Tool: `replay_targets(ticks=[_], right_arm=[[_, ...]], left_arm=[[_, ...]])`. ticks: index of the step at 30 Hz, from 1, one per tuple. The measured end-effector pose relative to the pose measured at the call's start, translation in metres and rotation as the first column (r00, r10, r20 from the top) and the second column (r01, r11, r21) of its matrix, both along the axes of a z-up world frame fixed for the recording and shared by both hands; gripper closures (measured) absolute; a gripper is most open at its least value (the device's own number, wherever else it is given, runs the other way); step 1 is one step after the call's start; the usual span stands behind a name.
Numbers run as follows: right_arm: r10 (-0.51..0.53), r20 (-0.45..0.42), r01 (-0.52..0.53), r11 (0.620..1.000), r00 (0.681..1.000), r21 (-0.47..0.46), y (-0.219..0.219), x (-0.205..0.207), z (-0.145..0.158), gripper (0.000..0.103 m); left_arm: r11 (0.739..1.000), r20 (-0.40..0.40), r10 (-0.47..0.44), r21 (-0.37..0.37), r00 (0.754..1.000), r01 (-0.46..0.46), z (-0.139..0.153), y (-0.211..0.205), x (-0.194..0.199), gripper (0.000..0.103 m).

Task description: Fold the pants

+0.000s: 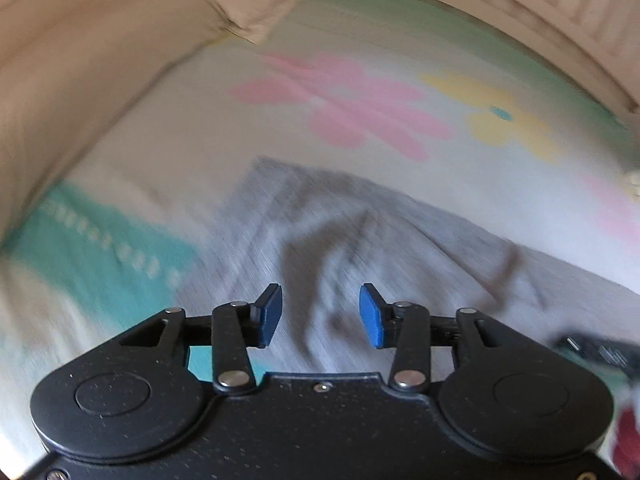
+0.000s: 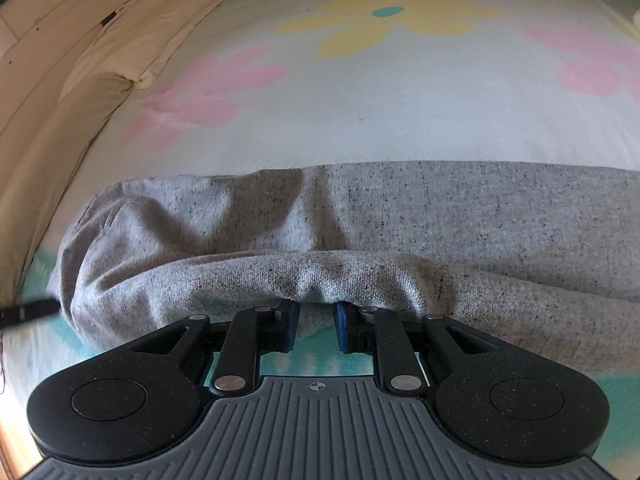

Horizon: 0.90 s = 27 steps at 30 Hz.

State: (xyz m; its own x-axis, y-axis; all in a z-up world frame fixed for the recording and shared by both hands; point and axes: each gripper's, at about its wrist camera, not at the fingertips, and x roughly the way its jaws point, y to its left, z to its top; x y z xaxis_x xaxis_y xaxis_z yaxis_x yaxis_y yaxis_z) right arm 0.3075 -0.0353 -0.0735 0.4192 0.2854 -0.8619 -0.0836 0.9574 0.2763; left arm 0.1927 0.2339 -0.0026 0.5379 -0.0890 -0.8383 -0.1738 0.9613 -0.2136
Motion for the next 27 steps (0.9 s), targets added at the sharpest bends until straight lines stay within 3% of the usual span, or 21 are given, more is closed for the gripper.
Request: replay_targets(ticks=[3, 5, 10, 15, 19, 21, 23, 25, 27], right_arm=[[-0.007, -0.007, 0.007, 1.0, 1.0, 0.01, -0.001, -0.001, -0.001, 0.085], [-0.005, -0.007, 0.005, 1.0, 1.0, 0.012, -0.002, -0.002, 0.0, 0.085], [-0.002, -0.006, 0.002, 1.0, 1.0, 0.017, -0.001, -0.001, 0.001, 0.085], [0.006, -0.004, -0.006, 1.0, 1.0, 0.023, -0.002, -0.001, 0.001, 0.085], [0.009, -0.002, -0.009, 0.999, 1.0, 0.041, -0.008, -0.004, 0.006, 0.085], [0.016, 0.001, -0.016, 0.998, 1.0, 0.056, -0.014, -0.01, 0.01, 0.085], [0.033, 0.005, -0.034, 0.998, 0.999, 0.058, -0.019, -0.017, 0.013, 0.085], [0.057, -0.001, -0.057, 0.997, 0.998, 0.06, -0.023, -0.025, 0.014, 0.084], [0.084, -0.02, -0.083, 0.995, 0.996, 0.059, -0.024, -0.033, 0.01, 0.083]], left_arm=[[0.997, -0.018, -0.043, -0.06, 0.999, 0.042, 0.0, -0.009, -0.014, 0.046], [0.993, -0.04, -0.051, -0.11, 0.998, 0.047, -0.006, -0.019, -0.018, 0.037], [0.982, -0.118, -0.06, -0.187, 0.991, 0.038, -0.037, -0.046, -0.014, 0.037], [0.99, -0.106, -0.014, -0.139, 0.994, -0.001, -0.05, -0.061, 0.007, 0.037], [0.983, -0.134, 0.041, -0.173, 0.99, -0.064, -0.066, -0.059, 0.024, 0.033], [0.976, -0.121, 0.069, -0.198, 0.99, -0.092, -0.063, -0.057, 0.026, 0.043], [0.959, -0.1, 0.041, -0.275, 0.994, -0.067, -0.059, -0.053, 0.027, 0.079], [0.959, -0.09, 0.027, -0.278, 0.996, -0.051, -0.052, -0.055, 0.028, 0.086], [0.971, -0.071, 0.01, -0.239, 0.997, -0.027, -0.044, -0.059, 0.029, 0.087]])
